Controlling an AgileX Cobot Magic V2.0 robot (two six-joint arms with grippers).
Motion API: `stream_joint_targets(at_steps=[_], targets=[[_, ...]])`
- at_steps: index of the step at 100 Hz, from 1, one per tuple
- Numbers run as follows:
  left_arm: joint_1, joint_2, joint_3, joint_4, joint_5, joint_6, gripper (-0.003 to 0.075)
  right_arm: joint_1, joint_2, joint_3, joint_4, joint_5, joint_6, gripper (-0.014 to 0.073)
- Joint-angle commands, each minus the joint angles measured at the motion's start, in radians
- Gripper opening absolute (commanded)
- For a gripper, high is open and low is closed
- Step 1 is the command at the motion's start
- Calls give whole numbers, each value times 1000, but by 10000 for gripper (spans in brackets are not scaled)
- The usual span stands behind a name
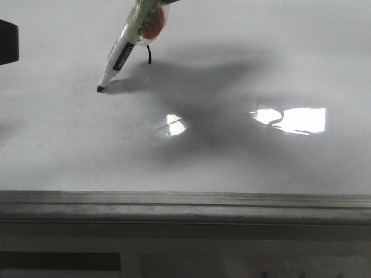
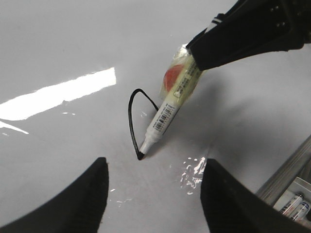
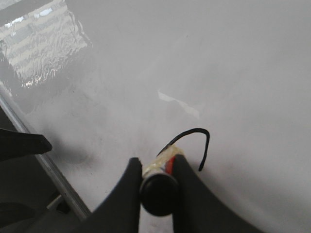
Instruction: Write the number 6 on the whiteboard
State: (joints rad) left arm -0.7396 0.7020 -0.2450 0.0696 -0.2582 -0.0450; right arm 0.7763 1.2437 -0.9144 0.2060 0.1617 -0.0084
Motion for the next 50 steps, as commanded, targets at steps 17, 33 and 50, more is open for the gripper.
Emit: stream_joint_targets(at_steps=[17,33,50], targets=[[-16,47,-38,67,-100,0,382,44,-30,-31,-40,57,-25,-70],[-36,153,-97,140,-83,0,382,137,-30,-33,-40,64,-25,-70],[-52,197,-110,171,-66,0,382,154,-30,-33,-40,60,-25,-70]])
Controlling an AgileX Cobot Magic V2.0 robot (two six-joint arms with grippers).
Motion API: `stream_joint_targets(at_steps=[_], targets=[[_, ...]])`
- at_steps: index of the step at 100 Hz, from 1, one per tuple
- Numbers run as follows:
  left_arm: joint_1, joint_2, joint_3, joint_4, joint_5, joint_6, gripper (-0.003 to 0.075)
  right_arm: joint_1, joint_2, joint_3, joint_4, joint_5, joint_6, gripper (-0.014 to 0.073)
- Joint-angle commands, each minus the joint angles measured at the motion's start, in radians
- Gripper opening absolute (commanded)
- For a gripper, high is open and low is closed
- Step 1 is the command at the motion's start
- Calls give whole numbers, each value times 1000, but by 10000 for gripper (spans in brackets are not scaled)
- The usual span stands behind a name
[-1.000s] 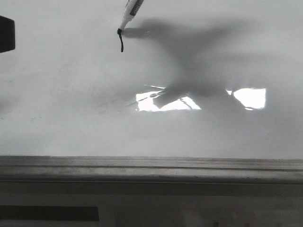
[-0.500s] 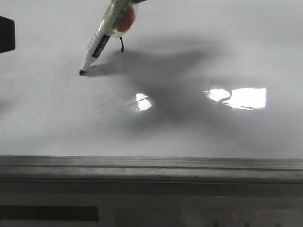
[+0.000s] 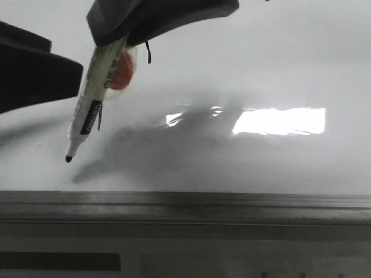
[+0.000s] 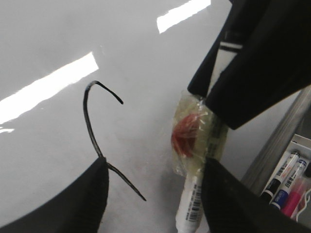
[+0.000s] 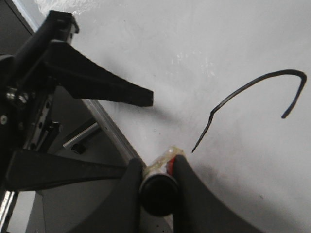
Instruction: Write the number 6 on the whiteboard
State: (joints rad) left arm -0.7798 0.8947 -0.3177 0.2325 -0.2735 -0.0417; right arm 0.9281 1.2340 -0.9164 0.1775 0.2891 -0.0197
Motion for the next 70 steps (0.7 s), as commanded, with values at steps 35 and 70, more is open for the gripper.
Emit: stream_joint_targets(at_steps=[35,70], targets=[[-12,25,-38,68,14,-3,375,39,-20,-86,-12,-51,-13,-70],[-12,27,-38,62,-10,-3,-19,39,-20,-86,-9,-34,-13,-70]])
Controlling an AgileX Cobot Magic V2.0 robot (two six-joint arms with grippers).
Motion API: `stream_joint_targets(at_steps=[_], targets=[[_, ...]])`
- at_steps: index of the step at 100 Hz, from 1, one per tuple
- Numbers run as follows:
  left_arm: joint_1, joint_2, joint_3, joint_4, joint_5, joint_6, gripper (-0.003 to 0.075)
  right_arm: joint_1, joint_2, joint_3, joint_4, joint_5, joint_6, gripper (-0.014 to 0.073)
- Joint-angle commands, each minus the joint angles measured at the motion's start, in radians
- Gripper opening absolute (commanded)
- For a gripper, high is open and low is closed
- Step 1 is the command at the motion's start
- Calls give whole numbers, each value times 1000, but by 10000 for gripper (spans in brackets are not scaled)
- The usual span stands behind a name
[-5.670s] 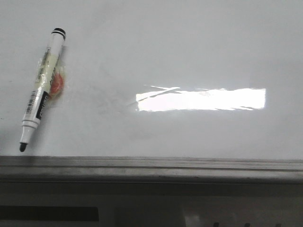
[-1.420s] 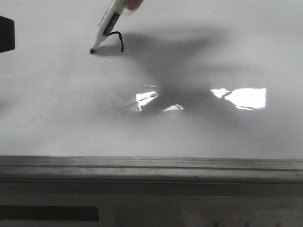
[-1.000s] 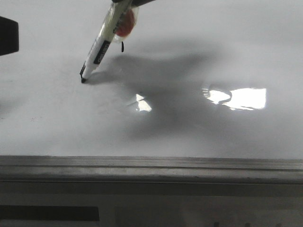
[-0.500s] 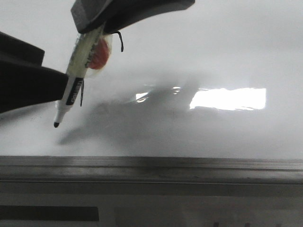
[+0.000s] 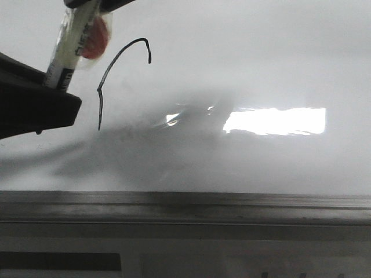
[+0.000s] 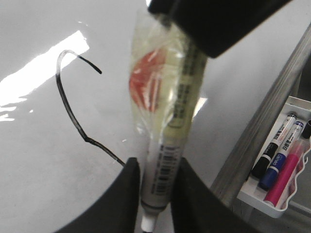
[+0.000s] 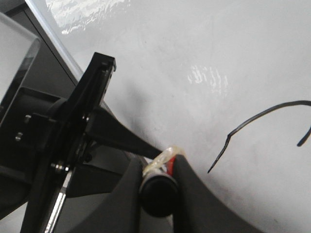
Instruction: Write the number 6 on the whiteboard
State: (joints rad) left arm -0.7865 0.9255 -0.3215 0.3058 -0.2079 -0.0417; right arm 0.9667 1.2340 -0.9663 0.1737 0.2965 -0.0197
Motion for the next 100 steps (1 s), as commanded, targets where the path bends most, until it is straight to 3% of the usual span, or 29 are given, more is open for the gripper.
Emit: stream_joint_targets(at_steps=[1,12,19,33,40,51,63,92,100], targets=[[-5,-4,-34,-12,-76,-3,-18,0,-20,-36,-6,-42,-13,-70],[-5,-4,-34,-14,-76,-13,-20,0,-20,-36,-6,-39,-13,-62],[-5,-4,-34,-17,-74,-25,-20,0,-18,-36,-6,-39,-13,20],[-5,-8,-34,-159,-56,-122,-20,-12,-18,-36,-8,-47,-13,451],[3,-8,-34,-329,-26,-139,-20,-26,-18,-36,-8,-50,-13,547],[20,1,-35,-554,44,-139,-20,-40,-18,-36,-6,-44,-13,511],[26,29,-35,-682,64,-139,-20,-40,-18,-36,-6,-42,-13,464],[26,65,-35,-695,-7,-143,-15,-40,-18,-36,-6,-35,-13,458],[26,65,-35,-695,-20,-143,59,-40,-18,-36,-6,-35,-13,458]])
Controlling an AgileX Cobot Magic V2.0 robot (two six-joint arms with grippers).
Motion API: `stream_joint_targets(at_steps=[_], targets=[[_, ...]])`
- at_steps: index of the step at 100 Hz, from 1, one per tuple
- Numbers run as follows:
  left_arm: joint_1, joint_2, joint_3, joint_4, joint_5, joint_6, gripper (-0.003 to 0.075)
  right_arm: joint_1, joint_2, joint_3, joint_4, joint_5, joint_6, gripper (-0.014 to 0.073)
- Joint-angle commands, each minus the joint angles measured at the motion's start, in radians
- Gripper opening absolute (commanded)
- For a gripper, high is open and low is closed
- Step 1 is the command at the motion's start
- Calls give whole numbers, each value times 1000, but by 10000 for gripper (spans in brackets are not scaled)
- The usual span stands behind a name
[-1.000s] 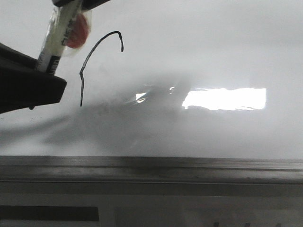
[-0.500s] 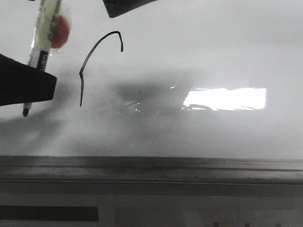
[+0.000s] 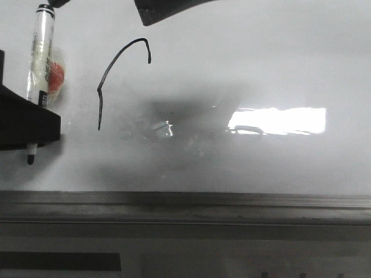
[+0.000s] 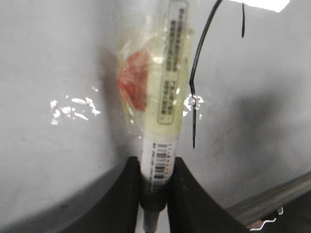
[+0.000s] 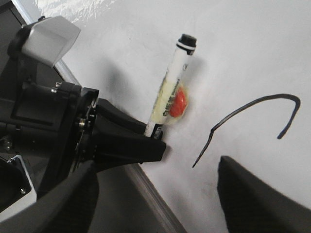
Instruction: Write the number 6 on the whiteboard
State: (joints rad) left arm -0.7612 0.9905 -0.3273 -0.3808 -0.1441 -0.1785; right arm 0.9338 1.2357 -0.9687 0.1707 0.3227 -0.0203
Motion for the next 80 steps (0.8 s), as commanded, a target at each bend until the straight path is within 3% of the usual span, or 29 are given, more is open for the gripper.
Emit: stream_joint_targets(at_steps=[1,11,18,51,58,73,80], targets=[[1,0,-30,-9,-84,-6,69,-7,-20,-34,-3,-61,-13,458],[1,0,-30,-9,-82,-13,230,-7,-20,-34,-3,-61,-13,458],[1,0,-30,-9,-82,-15,298,-7,-20,-34,-3,-61,-13,458],[1,-30,-30,-2,-88,-15,316,-7,-22,-34,-11,-61,-13,447],[1,-61,-30,2,-93,1,316,-8,-24,-34,-16,-55,-13,362],[1,-152,-30,2,-68,95,315,-8,-42,-27,-33,-56,-13,29],[1,-204,-28,2,-66,107,309,-8,-62,-16,-52,-62,-13,-70]])
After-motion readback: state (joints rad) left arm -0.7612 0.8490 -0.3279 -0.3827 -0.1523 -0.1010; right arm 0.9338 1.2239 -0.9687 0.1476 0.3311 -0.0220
